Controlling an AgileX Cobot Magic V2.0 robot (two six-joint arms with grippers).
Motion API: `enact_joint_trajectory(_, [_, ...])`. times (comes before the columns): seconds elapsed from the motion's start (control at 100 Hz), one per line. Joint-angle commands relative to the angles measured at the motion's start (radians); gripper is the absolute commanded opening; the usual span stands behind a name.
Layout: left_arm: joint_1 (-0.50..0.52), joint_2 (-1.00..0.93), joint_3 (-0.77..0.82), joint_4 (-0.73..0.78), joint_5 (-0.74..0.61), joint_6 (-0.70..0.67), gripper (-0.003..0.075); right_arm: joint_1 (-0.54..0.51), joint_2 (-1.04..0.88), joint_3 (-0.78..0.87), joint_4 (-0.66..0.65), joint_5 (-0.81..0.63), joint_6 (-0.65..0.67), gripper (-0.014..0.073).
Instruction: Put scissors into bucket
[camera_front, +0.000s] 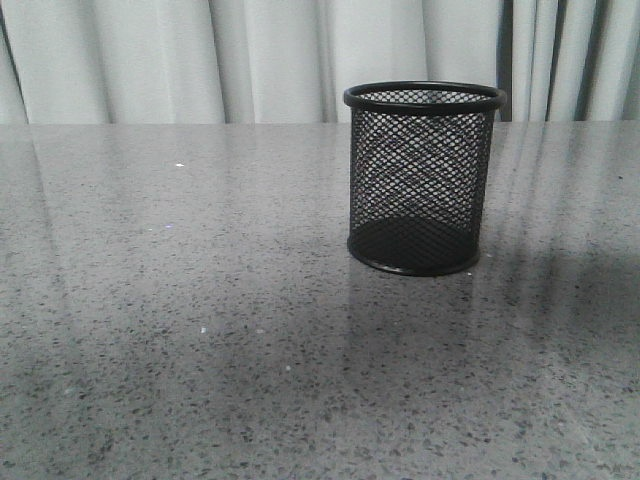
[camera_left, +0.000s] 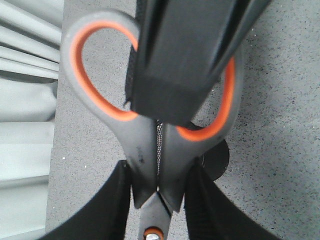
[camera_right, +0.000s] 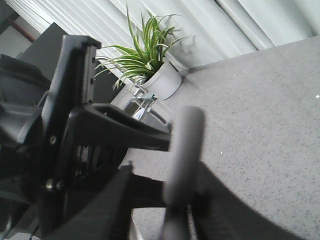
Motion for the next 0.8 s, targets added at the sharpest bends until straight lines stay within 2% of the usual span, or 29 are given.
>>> enact_joint_trajectory(0.0, [-0.008, -0.031, -0.032, 0.01, -0.073, -0.012, -0.002, -0.002, 0.0, -0.032, 0.079, 0.011, -0.02, 0.0047])
enact_joint_trajectory(0.08, [-0.008, -0.031, -0.032, -0.008, -0.07, -0.012, -0.0008, -0.002, 0.0, -0.032, 0.079, 0.011, -0.028, -0.0057])
enact_joint_trajectory(0.15, [-0.008, -0.031, -0.032, -0.014, -0.069, -0.012, 0.005, -0.002, 0.0, -0.032, 0.079, 0.013, -0.038, -0.0071])
enact_joint_trajectory(0.22, [-0.008, -0.031, -0.032, -0.014, -0.064, -0.012, 0.0151, -0.002, 0.0, -0.032, 0.079, 0.015, -0.038, -0.0071])
enact_joint_trajectory(0.32, [-0.008, -0.033, -0.032, 0.006, -0.063, -0.012, 0.0356, -0.002, 0.0, -0.032, 0.079, 0.015, -0.038, -0.0071])
enact_joint_trajectory(0.39, [-0.008, -0.037, -0.032, 0.038, -0.055, -0.012, 0.0448, -0.002, 0.0, -0.032, 0.066, 0.004, -0.038, -0.0069])
enact_joint_trajectory(0.56, [0.032, -0.061, -0.032, 0.169, -0.001, -0.055, 0.0456, -0.002, 0.0, -0.032, -0.009, -0.026, -0.038, -0.005])
enact_joint_trajectory(0.66, [0.132, -0.091, -0.032, 0.172, 0.035, -0.103, 0.0456, -0.002, 0.0, -0.048, -0.052, -0.067, -0.034, -0.0045])
enact_joint_trajectory(0.79, [0.283, -0.144, -0.032, 0.141, 0.075, -0.124, 0.0456, -0.002, 0.0, -0.134, -0.242, -0.121, 0.049, -0.0045])
